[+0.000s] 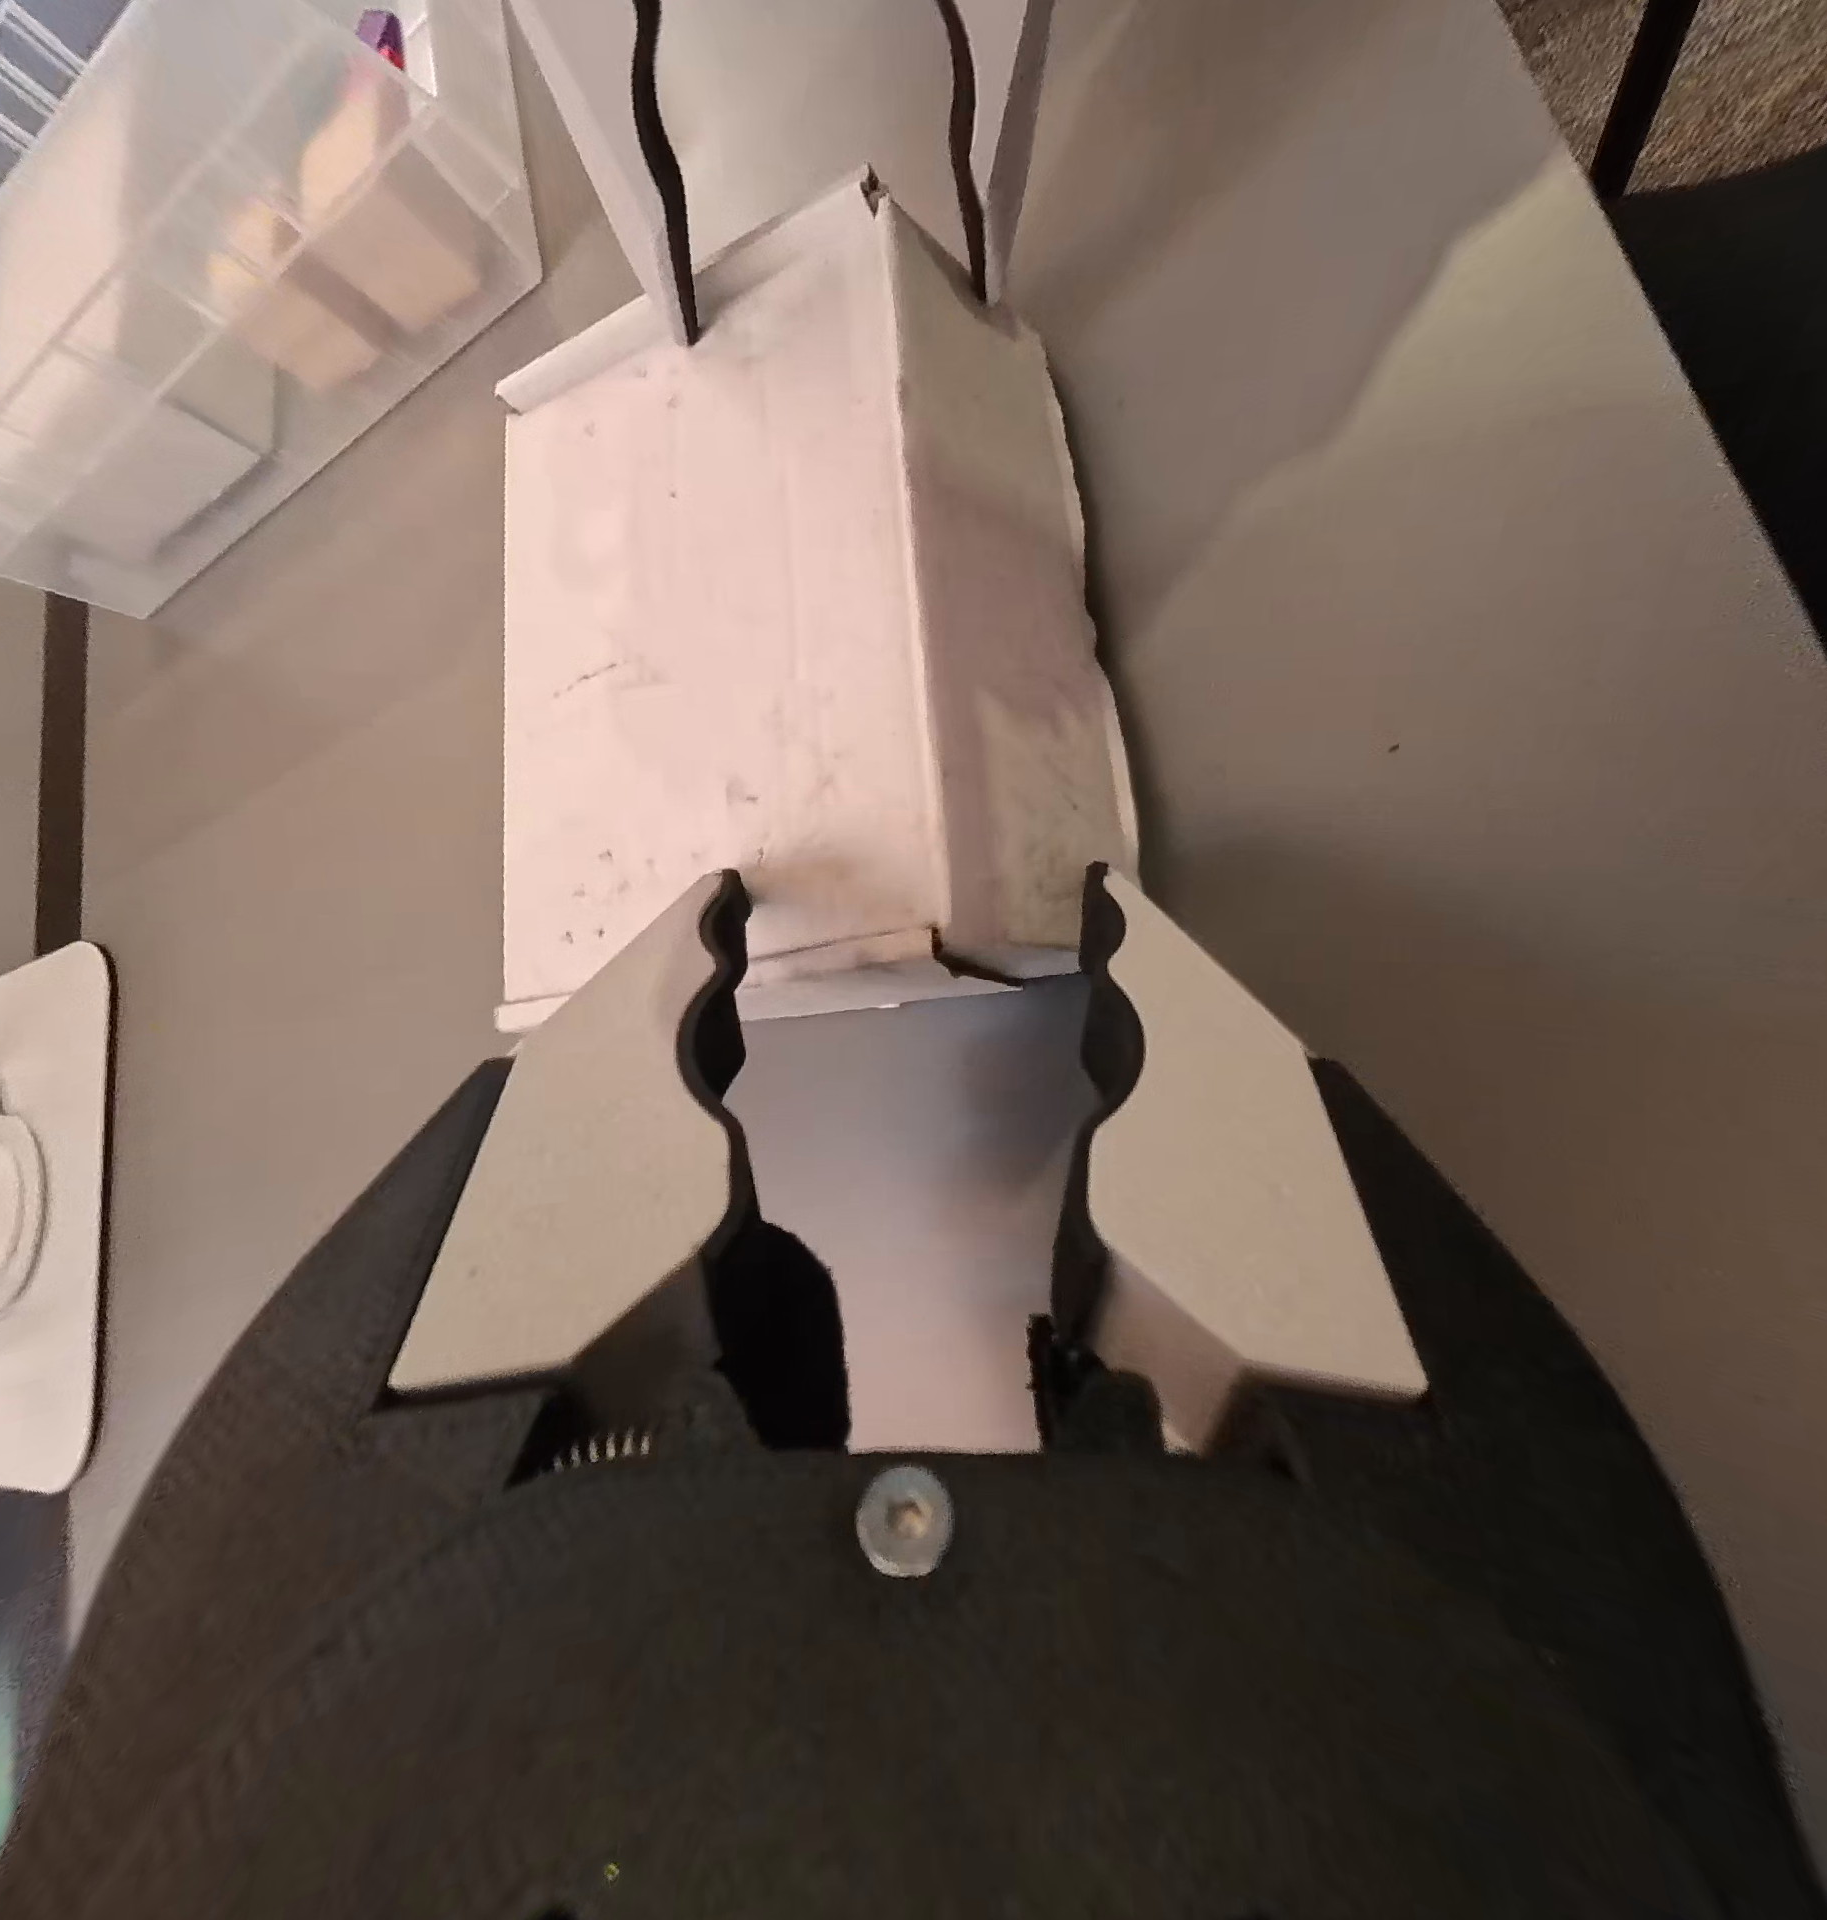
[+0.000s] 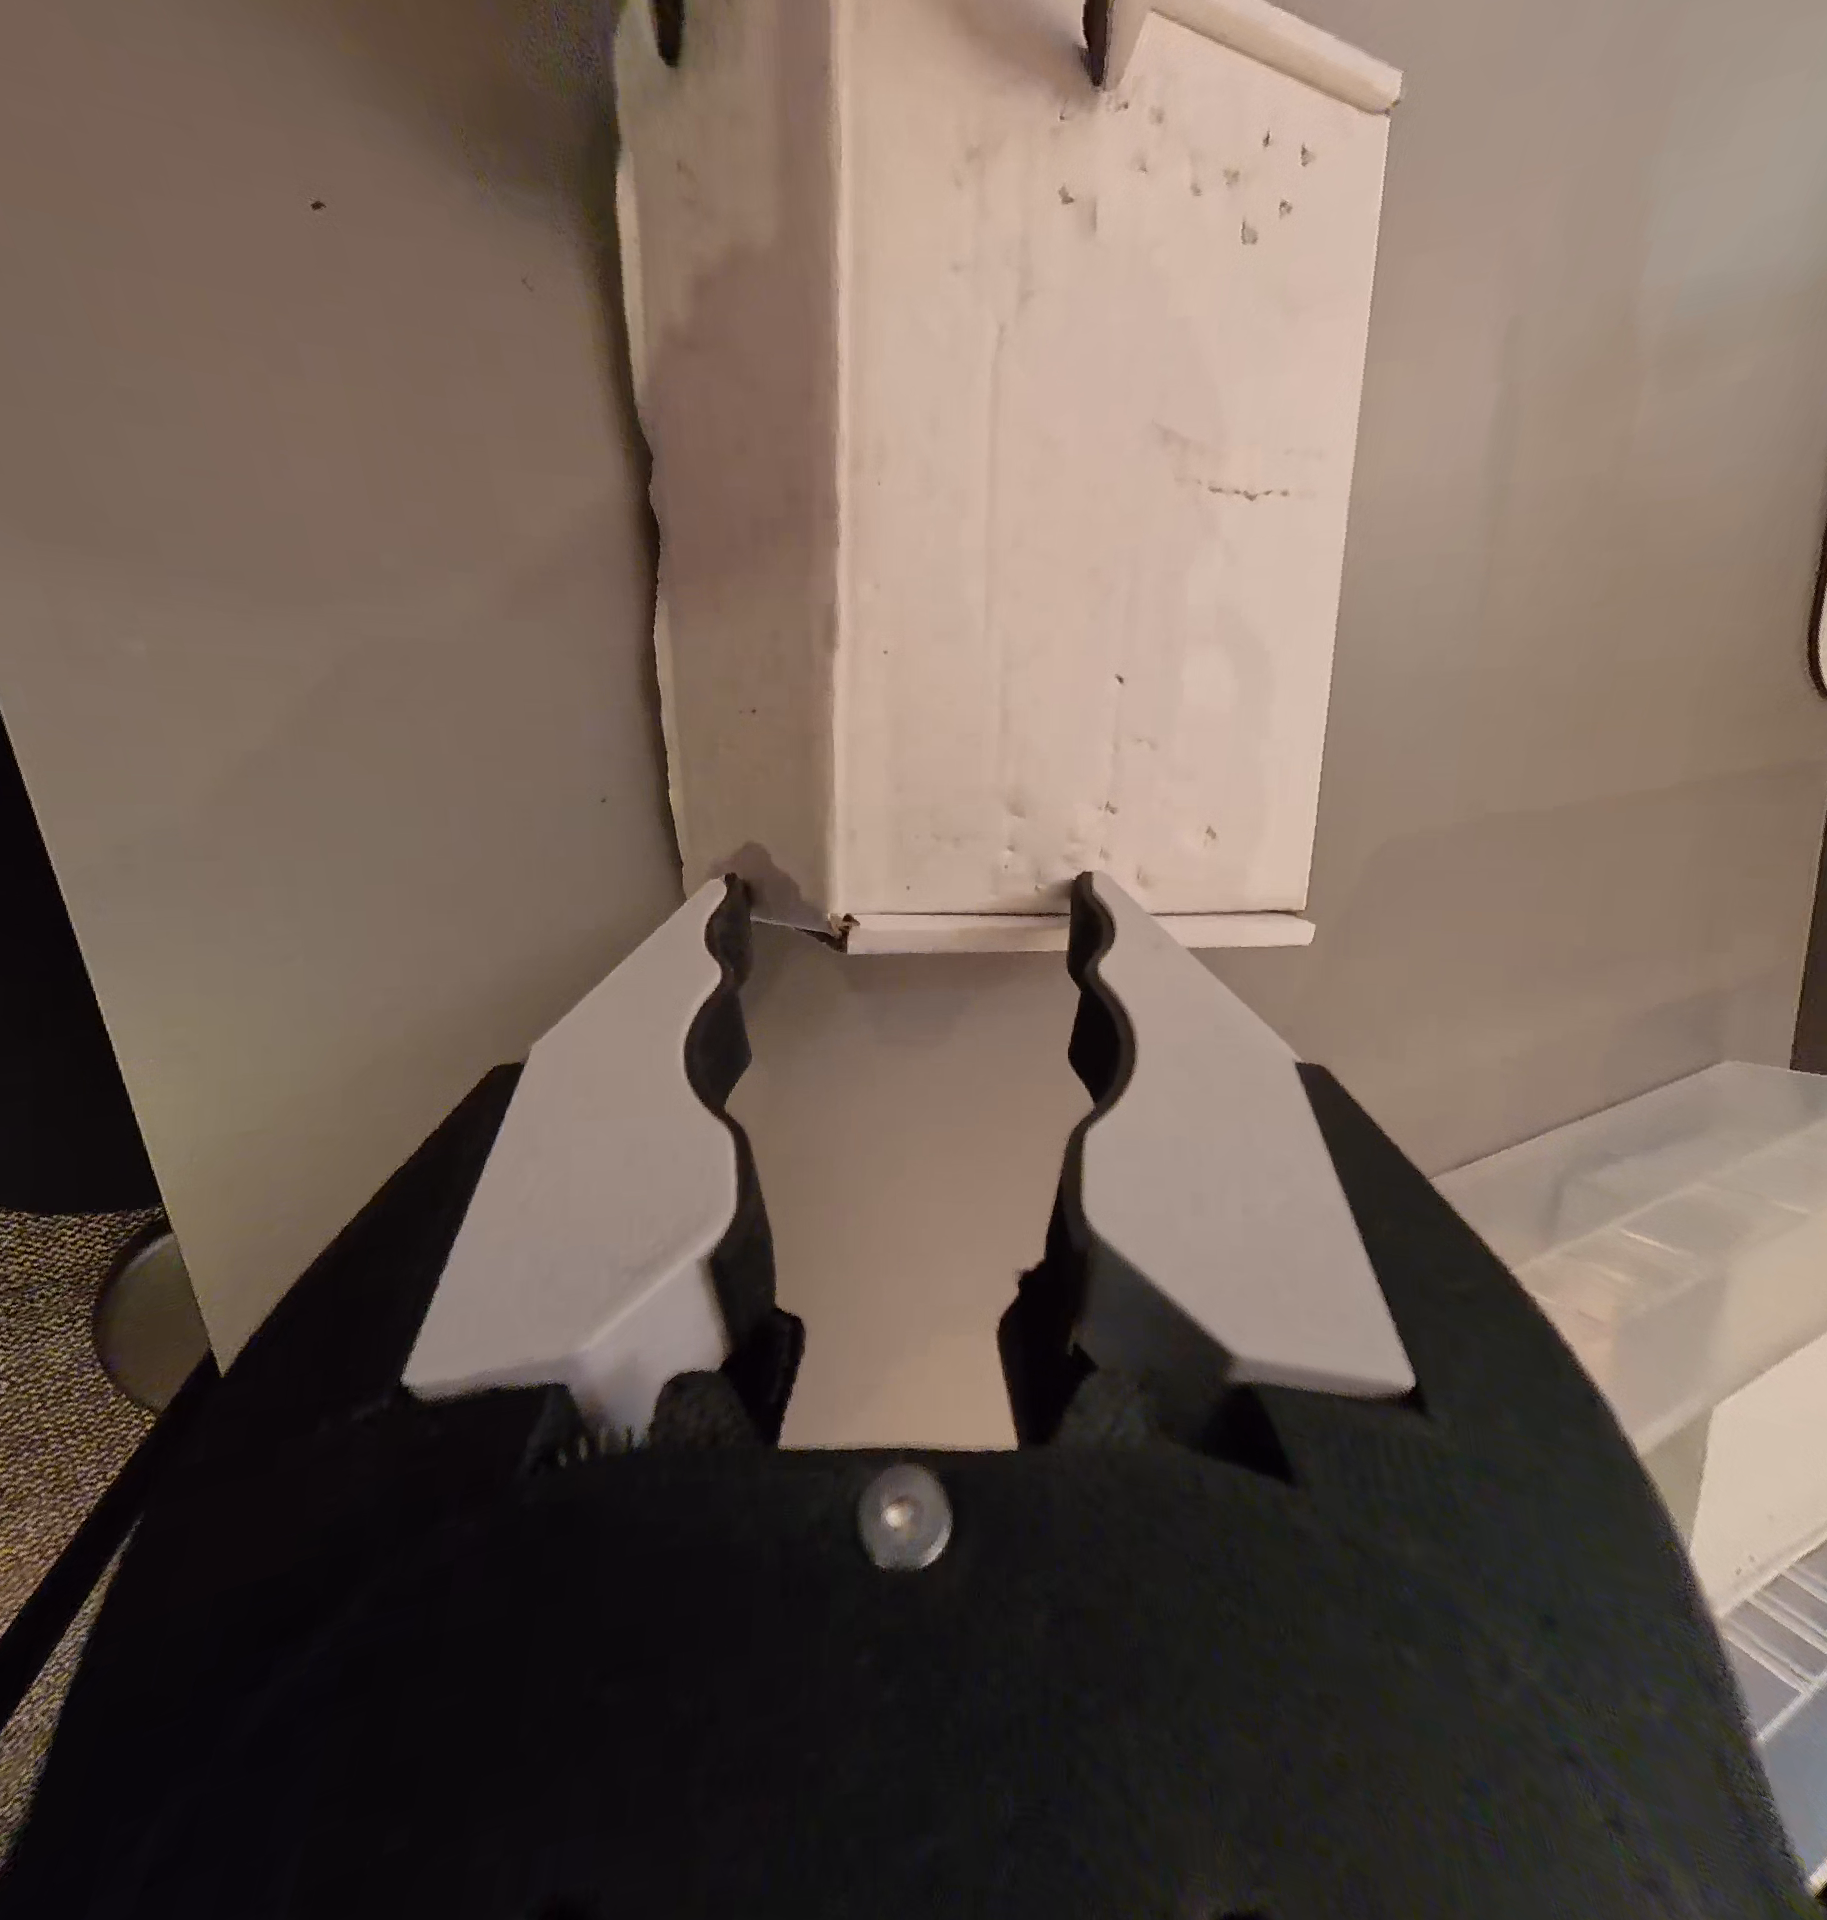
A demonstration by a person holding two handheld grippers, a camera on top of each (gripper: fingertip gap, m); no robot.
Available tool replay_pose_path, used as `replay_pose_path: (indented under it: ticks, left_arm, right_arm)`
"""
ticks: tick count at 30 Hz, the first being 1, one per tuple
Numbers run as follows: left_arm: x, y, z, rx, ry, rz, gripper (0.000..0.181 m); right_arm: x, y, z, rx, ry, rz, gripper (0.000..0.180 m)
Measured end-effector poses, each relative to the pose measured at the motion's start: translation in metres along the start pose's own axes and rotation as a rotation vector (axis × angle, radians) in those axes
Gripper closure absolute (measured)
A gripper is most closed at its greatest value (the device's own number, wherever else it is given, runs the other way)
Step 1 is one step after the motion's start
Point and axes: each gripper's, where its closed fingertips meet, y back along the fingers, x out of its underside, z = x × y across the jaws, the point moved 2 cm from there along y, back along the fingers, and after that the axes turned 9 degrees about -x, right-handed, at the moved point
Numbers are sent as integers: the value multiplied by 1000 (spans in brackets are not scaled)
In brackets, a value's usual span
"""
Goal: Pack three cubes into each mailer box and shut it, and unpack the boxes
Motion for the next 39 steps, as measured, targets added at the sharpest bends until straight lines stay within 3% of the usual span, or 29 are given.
replay_pose_path:
  ticks: [9,14,17,19,25,31,33,39]
  left_arm:
    - [4,-6,3,-150,-151,24,131]
    - [2,-5,2,-142,-170,71,129]
    - [6,-9,-4,-168,-242,87,113]
    - [6,-10,0,-224,-232,66,121]
    - [5,-11,0,-247,-195,88,127]
    - [4,-8,0,-229,-208,104,123]
    - [7,-9,-4,-226,-251,103,113]
    - [10,-9,-1,-233,-294,7,122]
  right_arm:
    - [1,-2,-3,84,55,21,129]
    - [-1,-2,-2,99,61,53,128]
    - [1,-7,3,131,100,94,110]
    - [1,-7,-2,200,110,72,122]
    - [1,-7,0,240,139,91,128]
    - [1,-7,-1,253,159,57,125]
    - [3,-9,0,265,183,38,120]
    - [4,-10,-1,290,252,-6,125]
